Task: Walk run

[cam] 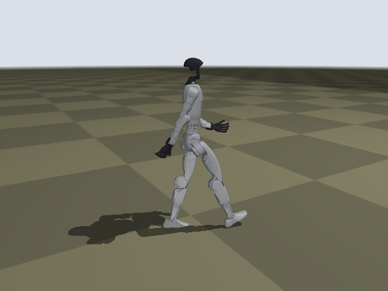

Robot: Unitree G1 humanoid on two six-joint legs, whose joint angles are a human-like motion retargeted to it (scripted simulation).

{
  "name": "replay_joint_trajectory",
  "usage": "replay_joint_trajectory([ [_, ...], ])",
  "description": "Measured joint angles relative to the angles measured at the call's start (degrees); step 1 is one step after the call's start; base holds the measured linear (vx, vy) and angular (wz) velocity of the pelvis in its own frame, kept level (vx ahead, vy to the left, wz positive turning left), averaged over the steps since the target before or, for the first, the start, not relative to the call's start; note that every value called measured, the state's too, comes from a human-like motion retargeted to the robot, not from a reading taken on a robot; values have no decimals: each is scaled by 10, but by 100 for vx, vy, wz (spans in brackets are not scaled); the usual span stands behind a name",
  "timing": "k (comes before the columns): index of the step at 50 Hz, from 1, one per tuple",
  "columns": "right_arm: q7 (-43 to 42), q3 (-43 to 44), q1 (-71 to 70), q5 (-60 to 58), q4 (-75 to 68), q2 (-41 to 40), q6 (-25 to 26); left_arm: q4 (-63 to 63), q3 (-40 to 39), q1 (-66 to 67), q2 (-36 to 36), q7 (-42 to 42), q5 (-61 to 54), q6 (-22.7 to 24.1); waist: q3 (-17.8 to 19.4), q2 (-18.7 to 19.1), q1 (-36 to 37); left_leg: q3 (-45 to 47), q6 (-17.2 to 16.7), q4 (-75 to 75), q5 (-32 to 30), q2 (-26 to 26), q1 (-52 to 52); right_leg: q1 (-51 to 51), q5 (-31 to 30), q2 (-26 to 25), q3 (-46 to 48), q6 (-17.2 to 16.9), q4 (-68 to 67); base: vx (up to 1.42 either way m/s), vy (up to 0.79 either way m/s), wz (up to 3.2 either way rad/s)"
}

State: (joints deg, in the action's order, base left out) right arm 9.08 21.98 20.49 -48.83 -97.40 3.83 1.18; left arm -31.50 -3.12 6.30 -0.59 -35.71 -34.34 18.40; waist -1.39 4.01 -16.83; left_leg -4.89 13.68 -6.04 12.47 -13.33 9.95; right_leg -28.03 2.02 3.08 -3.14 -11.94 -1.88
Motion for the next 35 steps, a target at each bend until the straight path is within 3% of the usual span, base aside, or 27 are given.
replay_joint_trajectory([
  [3,14,-10,-17,-21,0,20,12,-11,-15,16,9,5,9,13,-2,-7,11,6,-34,-11,-30,-1,36,-11,-1,-8,27,-31,12,104,-36,9],
  [5,0,-6,-36,-24,0,37,25,-20,-21,35,23,18,7,19,-16,-9,-4,-1,-71,-31,-94,-2,43,-12,-6,-12,16,9,-32,101,-20,104],
  [7,-27,11,-52,-14,0,52,26,-28,-21,57,37,26,0,18,-29,-6,-45,-8,-121,-88,-207,11,45,-1,-61,17,83,11,-68,121,-36,202],
  [8,-39,18,-60,-2,0,58,18,-33,-26,66,44,23,-2,15,-34,1,-61,-1,-156,-131,-275,24,33,9,-65,6,28,16,-85,134,-47,194],
  [10,-36,27,-79,36,1,71,-23,-43,-23,80,55,16,4,8,-35,10,-61,54,-216,-260,-375,70,-14,23,-38,-21,-25,54,-131,114,-41,139],
  [12,-14,22,-112,83,7,84,-50,-43,-15,88,57,15,11,7,-34,-2,-46,104,-232,-387,-423,108,-69,56,-11,6,56,77,-150,88,-34,90],
  [14,-5,20,-160,114,17,95,-44,-41,-20,89,57,9,15,9,-31,-22,-29,124,-199,-460,-396,105,-120,92,2,24,84,87,-144,85,-32,42],
  [17,-12,30,-232,120,52,108,-38,-38,-33,94,66,6,20,9,-25,-40,10,157,-142,-477,-279,101,-198,144,12,-1,63,111,-119,70,-19,-3],
  [22,-10,-3,-321,148,148,132,-71,-23,-45,98,70,18,4,10,-11,-61,84,231,-89,-353,-157,127,-309,226,7,-17,85,132,-48,81,-21,-6],
  [26,-19,-32,-375,183,219,171,-88,6,-46,94,57,19,6,5,1,-55,131,278,-51,-152,-122,138,-354,282,39,-62,117,153,-19,82,-24,33],
  [30,-37,-20,-410,171,256,202,-92,23,-48,88,58,27,19,11,-5,-71,149,322,-34,19,-61,91,-384,330,72,-69,150,151,-5,92,-18,68],
  [33,-57,-6,-411,160,263,196,-81,5,-57,79,68,43,24,13,-19,-81,167,376,-27,36,-61,93,-368,351,52,-71,153,137,-25,101,-7,19],
  [35,-76,-3,-400,163,259,178,-72,-12,-67,73,76,56,22,13,-26,-93,193,412,-6,-3,-47,106,-351,365,-4,-54,162,116,-47,119,-2,-53],
])
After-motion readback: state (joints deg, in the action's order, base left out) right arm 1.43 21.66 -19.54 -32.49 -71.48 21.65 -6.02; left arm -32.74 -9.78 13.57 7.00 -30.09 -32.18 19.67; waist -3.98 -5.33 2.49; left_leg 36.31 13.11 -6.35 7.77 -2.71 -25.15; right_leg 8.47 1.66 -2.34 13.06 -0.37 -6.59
